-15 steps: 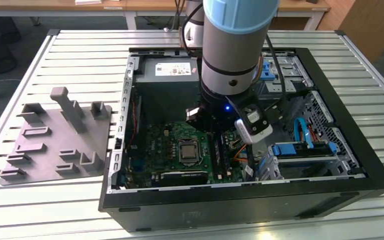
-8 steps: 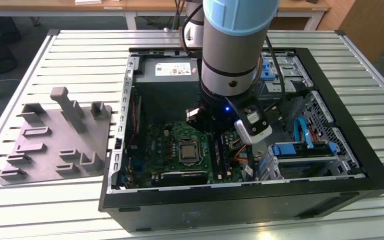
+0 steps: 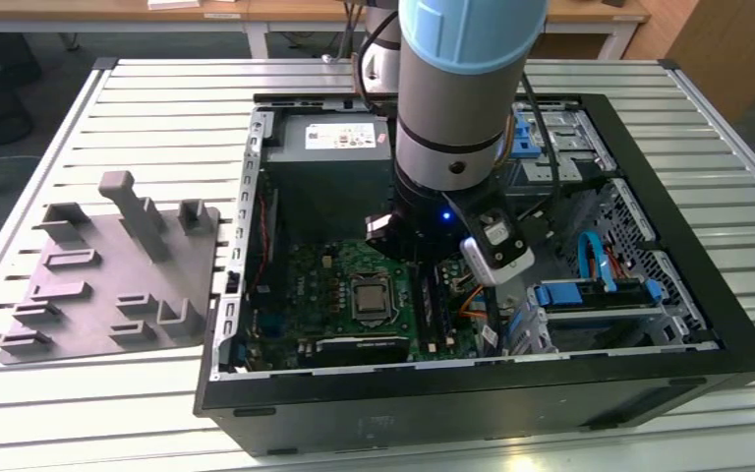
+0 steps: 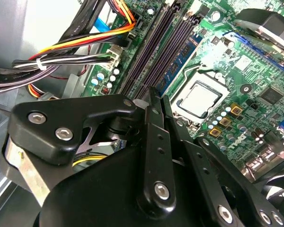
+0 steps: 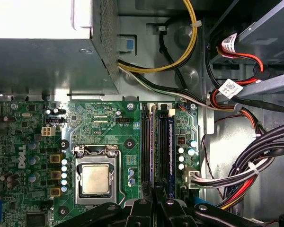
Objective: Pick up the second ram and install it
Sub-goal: 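Insert the second ram into the second slot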
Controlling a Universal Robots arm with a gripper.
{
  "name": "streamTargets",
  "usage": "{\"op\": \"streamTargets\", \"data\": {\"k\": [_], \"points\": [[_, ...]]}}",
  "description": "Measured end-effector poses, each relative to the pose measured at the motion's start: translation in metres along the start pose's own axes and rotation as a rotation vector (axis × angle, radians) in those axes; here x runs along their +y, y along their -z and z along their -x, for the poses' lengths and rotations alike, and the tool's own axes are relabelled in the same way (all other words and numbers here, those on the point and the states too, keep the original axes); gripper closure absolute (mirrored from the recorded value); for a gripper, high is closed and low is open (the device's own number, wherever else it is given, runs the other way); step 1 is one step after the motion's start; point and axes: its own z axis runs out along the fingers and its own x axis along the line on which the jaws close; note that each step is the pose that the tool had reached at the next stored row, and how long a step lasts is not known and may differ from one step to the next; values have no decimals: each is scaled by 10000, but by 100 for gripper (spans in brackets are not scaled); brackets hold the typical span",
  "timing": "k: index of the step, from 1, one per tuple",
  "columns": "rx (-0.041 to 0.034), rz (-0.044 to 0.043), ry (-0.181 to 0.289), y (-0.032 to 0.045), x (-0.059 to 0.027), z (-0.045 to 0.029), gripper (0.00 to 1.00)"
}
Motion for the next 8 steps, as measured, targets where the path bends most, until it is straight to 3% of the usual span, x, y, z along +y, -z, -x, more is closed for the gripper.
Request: {"op": "streamTargets", "data": {"k": [8], "points": [[1,-2,0,-28,-2,-1,86]]}}
